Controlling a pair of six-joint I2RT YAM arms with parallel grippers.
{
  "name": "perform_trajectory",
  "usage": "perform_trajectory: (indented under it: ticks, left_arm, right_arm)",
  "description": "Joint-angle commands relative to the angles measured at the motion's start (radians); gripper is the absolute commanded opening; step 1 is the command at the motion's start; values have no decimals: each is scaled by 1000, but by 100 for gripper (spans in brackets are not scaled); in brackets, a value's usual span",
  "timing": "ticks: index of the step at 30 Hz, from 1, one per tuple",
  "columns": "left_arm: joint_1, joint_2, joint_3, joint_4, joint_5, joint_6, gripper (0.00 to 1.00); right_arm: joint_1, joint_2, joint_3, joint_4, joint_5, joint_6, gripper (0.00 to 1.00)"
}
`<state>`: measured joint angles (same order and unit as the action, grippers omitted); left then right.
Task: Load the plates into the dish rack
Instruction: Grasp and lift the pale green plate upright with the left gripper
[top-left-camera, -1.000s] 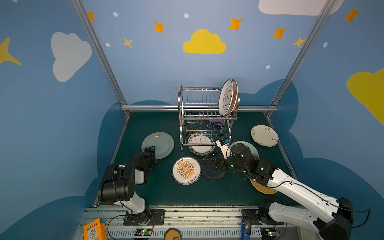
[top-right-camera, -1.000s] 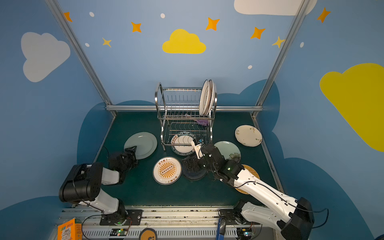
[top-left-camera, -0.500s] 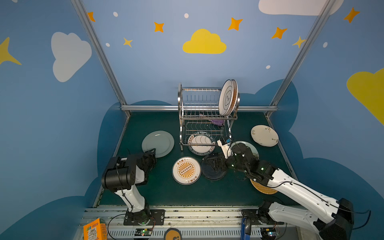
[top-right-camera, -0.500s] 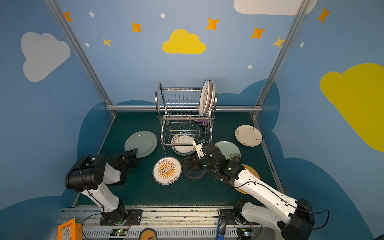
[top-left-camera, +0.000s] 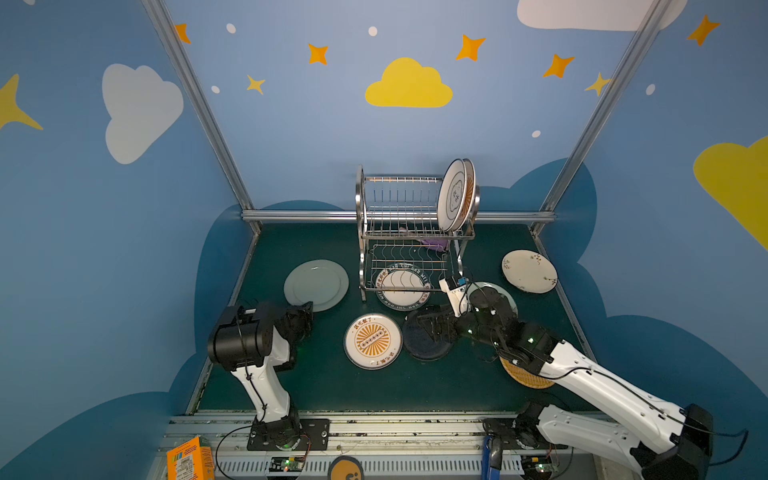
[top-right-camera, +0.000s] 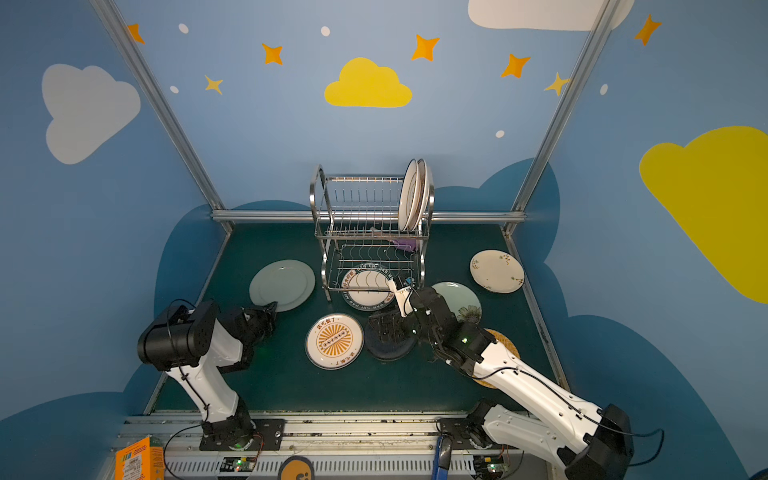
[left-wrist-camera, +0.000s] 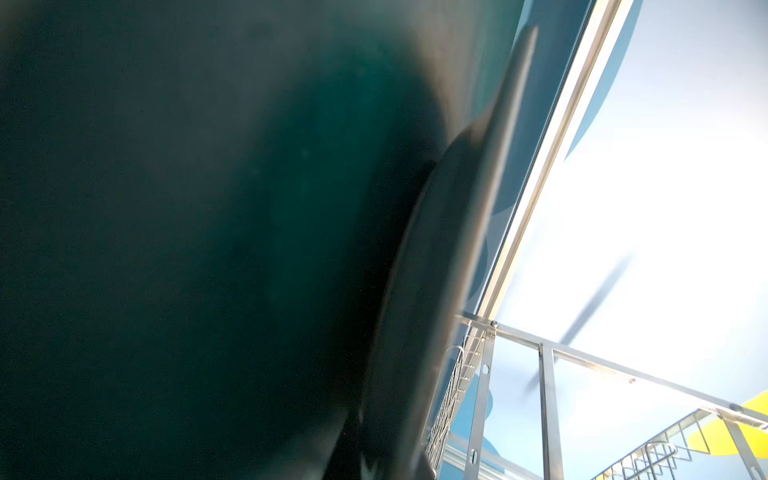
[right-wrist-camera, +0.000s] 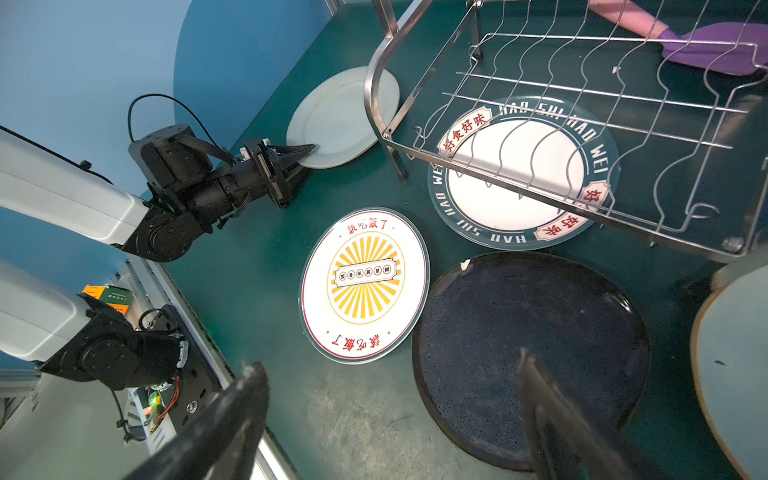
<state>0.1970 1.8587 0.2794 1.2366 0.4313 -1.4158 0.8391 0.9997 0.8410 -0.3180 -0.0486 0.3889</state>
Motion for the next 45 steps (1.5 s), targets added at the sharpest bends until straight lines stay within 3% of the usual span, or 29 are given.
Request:
perform_trajectory:
  ticks: [1, 7, 10, 12, 15, 18, 19, 23, 29, 39, 45]
  left_arm:
    - [40, 20, 1, -169, -15, 45, 9]
    - [130, -137, -19, -150, 83, 39, 3]
    - [187, -314, -31, -269, 151, 46, 3]
    - [217, -494, -22, -476, 184, 87, 3]
    - [244, -881, 67, -1088, 125, 254, 4]
    - [289, -1175, 109, -1358, 105, 305, 4]
    - [316, -1218, 125, -1417, 146, 310, 4]
    - [408, -1263, 162, -1485, 413, 302, 4]
    - [371, -1348, 160, -1457, 542, 260, 4]
    - [183, -1419, 209, -1533, 586, 312, 4]
    - [-23, -1411, 212, -1482, 528, 309, 4]
  right_arm:
    - [-6, -25, -2, -27, 0, 4, 91]
    - [-7, -26, 15, -43, -2, -1, 91]
    - [-7, -21, 29, -52, 1, -8, 91]
    - [-11, -17, 43, -59, 1, -15, 92]
    - [-18, -13, 59, -62, -2, -19, 92]
    - [-35, -6, 71, -58, -22, -19, 92]
    - [-40, -3, 76, -58, -28, -20, 92]
    - [-66, 14, 109, -60, -38, -14, 92]
    - [-109, 33, 176, -81, -112, -8, 92]
    - [-148, 107, 241, -72, -218, 47, 92]
    - [-150, 186, 260, -9, -307, 117, 92]
